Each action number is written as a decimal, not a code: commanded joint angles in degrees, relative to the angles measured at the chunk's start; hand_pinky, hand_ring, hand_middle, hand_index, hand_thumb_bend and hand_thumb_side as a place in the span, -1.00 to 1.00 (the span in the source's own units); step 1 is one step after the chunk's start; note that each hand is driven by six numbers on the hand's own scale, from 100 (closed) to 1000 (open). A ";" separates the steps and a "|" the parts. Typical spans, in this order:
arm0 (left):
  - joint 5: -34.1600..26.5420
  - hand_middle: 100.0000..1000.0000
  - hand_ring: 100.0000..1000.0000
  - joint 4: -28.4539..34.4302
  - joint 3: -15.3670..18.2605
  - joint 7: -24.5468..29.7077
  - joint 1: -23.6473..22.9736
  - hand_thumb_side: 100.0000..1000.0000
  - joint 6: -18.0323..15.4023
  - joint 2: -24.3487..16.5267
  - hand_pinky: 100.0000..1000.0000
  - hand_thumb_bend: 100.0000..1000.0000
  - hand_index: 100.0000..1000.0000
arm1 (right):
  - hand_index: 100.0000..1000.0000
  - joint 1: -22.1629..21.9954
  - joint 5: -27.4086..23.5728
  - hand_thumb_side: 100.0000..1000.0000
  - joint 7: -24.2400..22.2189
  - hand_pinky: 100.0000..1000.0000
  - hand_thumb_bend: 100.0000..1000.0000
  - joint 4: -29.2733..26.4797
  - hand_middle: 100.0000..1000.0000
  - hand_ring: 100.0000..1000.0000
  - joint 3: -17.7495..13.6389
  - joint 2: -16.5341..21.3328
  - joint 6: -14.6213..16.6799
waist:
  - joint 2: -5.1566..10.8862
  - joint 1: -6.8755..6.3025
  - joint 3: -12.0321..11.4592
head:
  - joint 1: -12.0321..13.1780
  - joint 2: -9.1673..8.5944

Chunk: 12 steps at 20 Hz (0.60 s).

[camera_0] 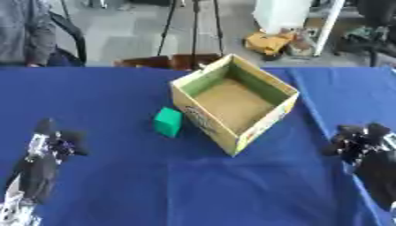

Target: Pick up objects on the table and place them in the box.

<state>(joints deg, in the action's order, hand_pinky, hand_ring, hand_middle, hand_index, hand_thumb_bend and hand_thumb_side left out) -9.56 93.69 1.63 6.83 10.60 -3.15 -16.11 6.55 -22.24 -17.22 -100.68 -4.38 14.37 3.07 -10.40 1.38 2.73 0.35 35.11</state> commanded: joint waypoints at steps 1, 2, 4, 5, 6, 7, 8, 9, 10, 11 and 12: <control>-0.19 -0.25 0.57 1.20 0.40 0.13 0.39 1.00 -0.03 -0.57 0.12 -0.28 0.09 | 0.43 0.45 0.08 0.74 -0.01 0.22 -1.00 -1.24 0.05 0.08 -0.43 0.52 -0.02 | 0.64 -0.12 0.01 | -0.19 -0.49; -0.19 -0.25 0.57 1.21 0.39 0.15 0.39 1.00 -0.03 -0.57 0.12 -0.28 0.09 | 0.43 0.46 0.08 0.74 -0.01 0.22 -1.00 -1.23 0.05 0.08 -0.42 0.53 -0.02 | 0.65 -0.13 0.02 | -0.19 -0.52; -0.20 -0.25 0.58 1.25 0.39 0.16 0.41 1.00 -0.04 -0.56 0.12 -0.28 0.09 | 0.43 0.46 0.08 0.74 -0.01 0.21 -1.00 -1.23 0.05 0.08 -0.43 0.54 -0.02 | 0.67 -0.15 0.04 | -0.18 -0.56; -0.21 -0.25 0.58 1.27 0.40 0.16 0.43 1.00 -0.04 -0.58 0.12 -0.28 0.09 | 0.43 0.46 0.07 0.74 0.00 0.21 -1.00 -1.23 0.05 0.08 -0.44 0.55 -0.02 | 0.69 -0.16 0.06 | -0.19 -0.58; -0.20 -0.25 0.58 1.30 0.40 0.18 0.45 1.00 -0.05 -0.60 0.12 -0.28 0.09 | 0.43 0.46 0.06 0.74 0.00 0.21 -1.00 -1.23 0.05 0.08 -0.44 0.56 -0.02 | 0.70 -0.18 0.08 | -0.20 -0.60; -0.19 -0.25 0.58 1.32 0.40 0.20 0.48 1.00 -0.05 -0.61 0.12 -0.28 0.09 | 0.43 0.47 0.05 0.74 0.00 0.21 -1.00 -1.22 0.05 0.08 -0.44 0.56 -0.03 | 0.71 -0.19 0.10 | -0.21 -0.62; -0.14 -0.25 0.58 1.34 0.40 0.24 0.53 1.00 -0.05 -0.64 0.12 -0.28 0.09 | 0.43 0.48 0.04 0.74 0.00 0.21 -1.00 -1.22 0.05 0.08 -0.43 0.57 -0.04 | 0.72 -0.20 0.11 | -0.22 -0.62; 0.04 -0.24 0.58 1.40 0.40 0.28 0.66 1.00 -0.09 -0.76 0.13 -0.29 0.10 | 0.43 0.48 0.04 0.74 -0.01 0.22 -1.00 -1.21 0.05 0.08 -0.42 0.57 -0.04 | 0.73 -0.20 0.13 | -0.24 -0.63; 0.41 -0.24 0.59 1.49 0.42 0.32 0.85 1.00 -0.17 -0.93 0.13 -0.32 0.10 | 0.43 0.47 0.04 0.74 -0.02 0.21 -1.00 -1.21 0.05 0.08 -0.41 0.58 -0.05 | 0.74 -0.20 0.14 | -0.24 -0.63; 1.14 -0.22 0.60 1.70 0.44 0.40 1.23 1.00 -0.33 -1.33 0.13 -0.39 0.12 | 0.43 0.45 0.05 0.74 -0.03 0.21 -1.00 -1.20 0.05 0.08 -0.39 0.61 -0.06 | 0.77 -0.22 0.15 | -0.23 -0.59; 2.22 -0.22 0.60 1.94 0.43 0.52 1.70 0.98 -0.55 -1.84 0.14 -0.43 0.12 | 0.43 0.42 0.06 0.74 -0.05 0.21 -1.00 -1.18 0.05 0.08 -0.37 0.64 -0.06 | 0.81 -0.23 0.16 | -0.21 -0.53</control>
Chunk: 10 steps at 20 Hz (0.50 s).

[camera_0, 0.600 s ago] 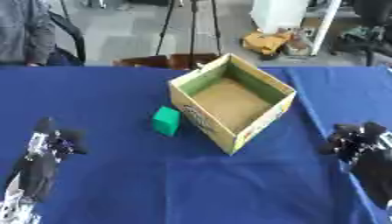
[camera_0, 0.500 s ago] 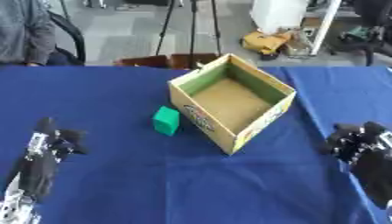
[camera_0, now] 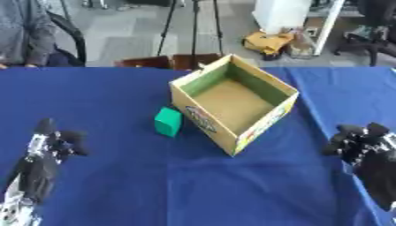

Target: Pick up objects on the table and place them in the box.

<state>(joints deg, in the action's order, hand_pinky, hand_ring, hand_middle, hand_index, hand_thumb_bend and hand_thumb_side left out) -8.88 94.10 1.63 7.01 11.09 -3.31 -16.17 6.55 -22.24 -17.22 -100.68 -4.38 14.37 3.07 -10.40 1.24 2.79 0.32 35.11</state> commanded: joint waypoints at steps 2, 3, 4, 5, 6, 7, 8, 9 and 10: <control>4.74 -0.17 0.63 2.05 0.34 0.82 2.43 0.76 -1.03 -2.99 0.15 -0.70 0.20 | 0.43 0.41 0.08 0.74 -0.11 0.21 -1.00 -1.15 0.05 0.08 -0.30 0.68 -0.08 | 0.88 -0.13 0.17 | -0.06 -0.48; 6.88 -0.15 0.64 2.21 0.26 0.93 3.34 0.71 -1.39 -3.81 0.16 -0.77 0.23 | 0.43 0.41 0.08 0.74 -0.14 0.21 -1.00 -1.14 0.05 0.08 -0.25 0.68 -0.10 | 0.93 -0.16 0.24 | -0.04 -0.46; 9.17 -0.12 0.65 2.16 0.06 0.95 4.27 0.60 -1.69 -4.51 0.16 -0.78 0.28 | 0.43 0.41 0.07 0.74 -0.20 0.21 -1.00 -1.12 0.05 0.08 -0.19 0.68 -0.13 | 0.97 -0.16 0.31 | 0.00 -0.46; 11.62 -0.11 0.65 1.94 -0.27 0.95 5.30 0.50 -1.91 -5.22 0.17 -0.77 0.30 | 0.43 0.40 0.07 0.74 -0.25 0.22 -1.00 -1.10 0.05 0.08 -0.13 0.67 -0.15 | 0.99 -0.16 0.39 | 0.05 -0.47; 14.05 -0.10 0.65 1.64 -0.62 0.87 6.21 0.46 -2.10 -5.70 0.17 -0.76 0.31 | 0.43 0.40 0.07 0.74 -0.29 0.22 -1.00 -1.09 0.05 0.08 -0.10 0.67 -0.15 | 1.01 -0.14 0.46 | 0.10 -0.48; 16.45 -0.07 0.65 1.31 -1.02 0.74 7.19 0.29 -2.24 -6.09 0.17 -0.66 0.36 | 0.43 0.39 0.07 0.74 -0.33 0.21 -1.00 -1.09 0.05 0.08 -0.06 0.67 -0.15 | 1.03 -0.10 0.54 | 0.16 -0.48; 19.14 -0.07 0.65 0.87 -1.46 0.51 8.30 0.26 -2.31 -6.33 0.17 -0.63 0.37 | 0.43 0.38 0.06 0.74 -0.35 0.21 -1.00 -1.09 0.05 0.08 -0.03 0.67 -0.14 | 1.03 -0.05 0.62 | 0.22 -0.48; 21.66 -0.06 0.64 0.36 -1.88 0.11 9.33 0.18 -2.36 -6.33 0.17 -0.55 0.38 | 0.43 0.37 0.05 0.74 -0.38 0.21 -1.00 -1.09 0.05 0.08 0.01 0.67 -0.13 | 1.04 0.01 0.69 | 0.29 -0.47; 24.12 -0.06 0.64 -0.35 -2.33 -0.47 10.39 0.16 -2.27 -6.12 0.16 -0.52 0.38 | 0.43 0.38 0.04 0.74 -0.42 0.21 -1.00 -1.10 0.05 0.08 0.06 0.66 -0.12 | 1.02 0.07 0.77 | 0.36 -0.48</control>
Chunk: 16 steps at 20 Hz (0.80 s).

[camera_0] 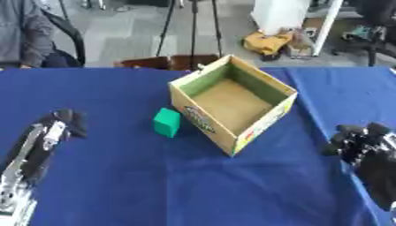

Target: Pick up objects on the table and place them in the box.

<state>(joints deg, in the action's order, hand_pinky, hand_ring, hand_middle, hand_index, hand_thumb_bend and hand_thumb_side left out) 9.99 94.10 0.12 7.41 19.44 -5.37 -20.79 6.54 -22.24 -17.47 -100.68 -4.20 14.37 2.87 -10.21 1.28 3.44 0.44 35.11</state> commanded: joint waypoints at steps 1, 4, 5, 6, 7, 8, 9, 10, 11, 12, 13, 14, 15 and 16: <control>7.53 -0.04 0.64 -1.18 -1.31 -1.51 3.10 0.10 -0.02 -1.15 0.16 -0.46 0.40 | 0.43 0.40 0.03 0.74 -0.21 0.21 -1.00 -1.10 0.05 0.08 -0.07 0.63 0.09 | 0.81 0.10 0.21 | 0.28 -0.51; 14.05 -0.02 0.63 -3.99 -2.91 -3.00 6.25 0.03 0.71 0.28 0.16 -0.37 0.43 | 0.43 0.39 0.06 0.74 -0.34 0.21 -1.00 -1.08 0.05 0.08 0.06 0.55 0.11 | 0.71 0.26 0.50 | 0.39 -0.50; 16.14 -0.01 0.62 -5.00 -3.37 -3.34 7.32 -0.04 1.01 0.87 0.16 -0.32 0.44 | 0.43 0.39 0.07 0.74 -0.37 0.21 -1.00 -1.08 0.05 0.08 0.09 0.53 0.11 | 0.70 0.29 0.60 | 0.45 -0.51; 18.30 -0.01 0.62 -6.16 -3.82 -3.69 8.49 -0.08 1.35 1.55 0.15 -0.33 0.44 | 0.43 0.42 0.07 0.74 -0.40 0.21 -1.00 -1.07 0.05 0.08 0.14 0.50 0.11 | 0.68 0.32 0.71 | 0.51 -0.54; 20.36 -0.01 0.61 -7.39 -4.20 -4.09 9.59 -0.17 1.69 2.30 0.14 -0.37 0.44 | 0.43 0.47 0.06 0.74 -0.45 0.21 -1.00 -1.07 0.05 0.08 0.20 0.48 0.10 | 0.68 0.35 0.83 | 0.56 -0.57; 22.45 -0.01 0.61 -8.71 -4.51 -4.63 10.71 -0.20 2.07 3.12 0.14 -0.36 0.44 | 0.43 0.51 0.04 0.74 -0.51 0.21 -1.00 -1.07 0.05 0.08 0.26 0.45 0.09 | 0.67 0.37 0.96 | 0.62 -0.60; 24.33 -0.01 0.61 -9.99 -4.81 -5.17 11.66 -0.19 2.34 3.94 0.14 -0.34 0.45 | 0.43 0.54 0.02 0.74 -0.56 0.21 -1.00 -1.06 0.04 0.08 0.31 0.41 0.07 | 0.66 0.39 1.09 | 0.70 -0.65; 26.13 0.00 0.61 -11.43 -5.12 -5.64 12.64 -0.19 2.62 4.85 0.14 -0.29 0.45 | 0.43 0.56 0.01 0.74 -0.62 0.21 -1.00 -1.04 0.04 0.08 0.36 0.38 0.05 | 0.63 0.41 1.25 | 0.80 -0.71; 27.77 0.00 0.61 -12.77 -5.40 -6.11 13.49 -0.17 2.78 5.66 0.14 -0.23 0.45 | 0.43 0.56 0.02 0.74 -0.66 0.21 -1.00 -1.03 0.04 0.08 0.41 0.35 0.03 | 0.61 0.43 1.41 | 0.91 -0.75; 29.40 0.00 0.60 -14.16 -5.69 -6.53 14.30 -0.16 2.89 6.47 0.14 -0.19 0.46 | 0.43 0.56 0.02 0.74 -0.71 0.21 -1.00 -1.03 0.04 0.08 0.45 0.33 0.03 | 0.58 0.44 1.58 | 1.01 -0.80; 30.96 0.00 0.60 -15.45 -5.95 -6.96 15.01 -0.15 2.92 7.20 0.14 -0.12 0.46 | 0.43 0.57 0.02 0.74 -0.74 0.21 -1.00 -1.02 0.04 0.08 0.49 0.32 0.03 | 0.56 0.46 1.73 | 1.09 -0.81; 32.52 0.00 0.59 -16.71 -6.18 -7.39 15.65 -0.13 2.89 7.91 0.14 -0.09 0.46 | 0.43 0.58 0.01 0.74 -0.78 0.21 -1.00 -1.01 0.04 0.08 0.53 0.30 0.02 | 0.53 0.47 1.87 | 1.15 -0.83; 33.87 0.00 0.59 -17.82 -6.34 -7.83 16.13 -0.10 2.81 8.51 0.14 -0.07 0.46 | 0.43 0.60 0.01 0.74 -0.82 0.21 -1.00 -1.01 0.04 0.08 0.56 0.29 0.02 | 0.52 0.48 1.97 | 1.20 -0.83; 35.21 0.00 0.59 -19.03 -6.47 -8.17 16.62 -0.09 2.77 9.21 0.14 -0.02 0.46 | 0.43 0.62 0.01 0.75 -0.87 0.21 -1.00 -0.99 0.04 0.08 0.60 0.26 0.00 | 0.51 0.48 2.09 | 1.29 -0.85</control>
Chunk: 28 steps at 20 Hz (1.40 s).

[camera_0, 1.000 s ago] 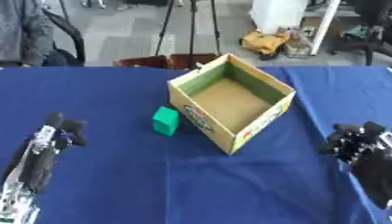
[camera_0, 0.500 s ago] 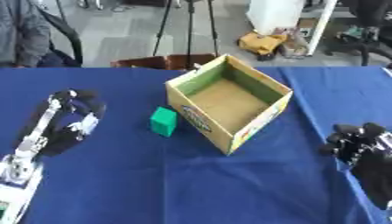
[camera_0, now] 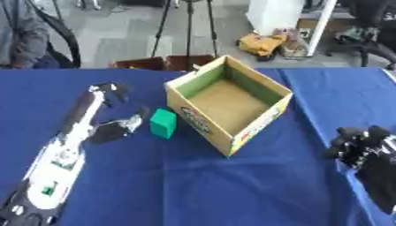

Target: Pick up objects on the table and place them in the box.

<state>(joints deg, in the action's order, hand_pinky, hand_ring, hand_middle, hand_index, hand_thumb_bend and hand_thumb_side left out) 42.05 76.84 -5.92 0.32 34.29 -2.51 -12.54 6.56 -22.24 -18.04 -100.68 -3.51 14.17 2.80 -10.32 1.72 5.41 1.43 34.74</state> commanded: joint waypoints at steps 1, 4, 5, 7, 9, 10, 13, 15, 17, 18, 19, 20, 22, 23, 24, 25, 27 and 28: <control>4.42 -0.01 0.58 -2.90 -0.48 -1.46 2.23 -0.06 -0.11 1.64 0.13 0.03 0.46 | 0.43 0.62 0.01 0.75 -0.34 0.21 -1.00 -0.97 0.04 0.08 -0.05 0.43 0.04 | 0.61 0.04 0.22 | 0.42 -0.50; 7.86 -0.03 0.56 -5.85 -0.33 -2.82 3.34 -0.02 -0.02 3.44 0.12 0.12 0.46 | 0.43 0.72 -0.02 0.74 -0.49 0.21 -1.00 -0.92 0.04 0.08 0.09 0.35 -0.03 | 0.62 0.07 0.48 | 0.71 -0.57; 8.81 -0.03 0.56 -6.71 -0.26 -3.29 3.64 -0.02 0.04 3.91 0.12 0.15 0.46 | 0.43 0.76 -0.05 0.74 -0.54 0.21 -1.00 -0.92 0.04 0.08 0.12 0.35 -0.04 | 0.63 0.07 0.57 | 0.79 -0.58; 10.28 -0.04 0.55 -8.01 -0.13 -4.14 4.07 0.01 0.11 4.52 0.12 0.22 0.46 | 0.43 0.77 -0.09 0.74 -0.58 0.21 -1.00 -0.91 0.04 0.08 0.14 0.36 -0.04 | 0.66 0.07 0.73 | 0.90 -0.60; 11.44 -0.05 0.54 -8.93 0.02 -4.77 4.37 0.01 0.26 4.87 0.11 0.23 0.46 | 0.43 0.72 -0.10 0.75 -0.59 0.21 -1.00 -0.88 0.04 0.08 0.13 0.38 -0.05 | 0.67 0.03 0.86 | 0.99 -0.57; 11.91 -0.06 0.54 -9.28 0.08 -5.01 4.49 0.01 0.33 4.98 0.11 0.23 0.46 | 0.43 0.72 -0.10 0.75 -0.59 0.21 -1.00 -0.87 0.04 0.08 0.13 0.37 -0.06 | 0.67 0.00 0.92 | 1.01 -0.55; 13.11 -0.06 0.53 -10.04 0.25 -5.60 4.76 0.00 0.49 5.20 0.11 0.24 0.46 | 0.43 0.75 -0.10 0.75 -0.62 0.21 -1.00 -0.83 0.04 0.08 0.15 0.34 -0.11 | 0.67 -0.06 1.00 | 1.02 -0.50; 13.82 -0.05 0.53 -10.49 0.48 -6.32 4.95 -0.04 0.82 5.34 0.11 0.24 0.46 | 0.43 0.76 -0.09 0.75 -0.65 0.21 -1.00 -0.81 0.04 0.08 0.16 0.32 -0.12 | 0.66 -0.07 1.04 | 1.02 -0.49; 14.32 -0.05 0.53 -11.09 0.78 -7.45 5.19 -0.08 1.32 5.54 0.12 0.24 0.46 | 0.43 0.75 -0.07 0.75 -0.68 0.21 -1.00 -0.80 0.04 0.08 0.18 0.30 -0.12 | 0.66 -0.05 1.09 | 1.07 -0.46; 14.51 -0.05 0.53 -11.33 0.94 -8.17 5.33 -0.09 1.56 5.62 0.12 0.24 0.46 | 0.43 0.74 -0.07 0.75 -0.69 0.21 -1.00 -0.79 0.04 0.08 0.18 0.29 -0.12 | 0.66 -0.03 1.14 | 1.10 -0.45; 14.66 -0.05 0.53 -11.58 1.01 -8.87 5.44 -0.12 1.74 5.68 0.12 0.25 0.45 | 0.43 0.75 -0.07 0.75 -0.69 0.21 -1.00 -0.79 0.04 0.08 0.18 0.29 -0.11 | 0.67 -0.02 1.18 | 1.12 -0.45; 14.74 -0.05 0.53 -11.77 1.08 -9.56 5.53 -0.12 1.86 5.72 0.12 0.24 0.45 | 0.43 0.74 -0.08 0.75 -0.71 0.22 -1.00 -0.79 0.04 0.08 0.19 0.29 -0.10 | 0.68 -0.01 1.23 | 1.14 -0.45; 14.71 -0.05 0.53 -12.01 1.12 -10.59 5.63 -0.13 1.96 5.81 0.12 0.24 0.45 | 0.43 0.72 -0.09 0.75 -0.72 0.21 -1.00 -0.77 0.04 0.08 0.19 0.29 -0.10 | 0.70 -0.02 1.29 | 1.17 -0.46; 14.64 -0.05 0.53 -12.02 1.11 -10.91 5.67 -0.14 1.96 5.83 0.12 0.24 0.45 | 0.43 0.71 -0.09 0.75 -0.72 0.21 -1.00 -0.75 0.04 0.08 0.19 0.29 -0.11 | 0.71 -0.02 1.29 | 1.18 -0.46; 14.56 -0.05 0.53 -11.97 1.10 -11.13 5.73 -0.14 1.95 5.83 0.12 0.24 0.45 | 0.43 0.71 -0.08 0.75 -0.73 0.22 -1.00 -0.74 0.04 0.08 0.20 0.29 -0.11 | 0.73 -0.03 1.29 | 1.20 -0.45; 14.46 -0.04 0.53 -11.87 1.10 -11.29 5.80 -0.15 1.95 5.80 0.12 0.25 0.45 | 0.43 0.72 -0.08 0.75 -0.75 0.22 -1.00 -0.73 0.04 0.08 0.21 0.30 -0.12 | 0.75 -0.04 1.28 | 1.21 -0.43; 14.28 -0.04 0.53 -11.51 1.13 -11.53 5.96 -0.18 1.97 5.67 0.13 0.26 0.45 | 0.43 0.74 -0.09 0.75 -0.77 0.22 -1.00 -0.70 0.04 0.08 0.22 0.32 -0.14 | 0.82 -0.10 1.26 | 1.25 -0.45; 14.20 -0.04 0.53 -11.24 1.18 -11.67 6.06 -0.21 2.01 5.57 0.13 0.27 0.45 | 0.43 0.74 -0.10 0.75 -0.78 0.22 -1.00 -0.69 0.04 0.08 0.22 0.33 -0.14 | 0.85 -0.12 1.26 | 1.25 -0.45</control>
<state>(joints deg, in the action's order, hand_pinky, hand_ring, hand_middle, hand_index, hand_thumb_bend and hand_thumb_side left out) 56.43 64.40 -5.07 -10.91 38.98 -0.48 -6.53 6.63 -22.24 -18.63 -100.67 -3.14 13.87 2.50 -10.40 1.56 6.63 2.47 34.65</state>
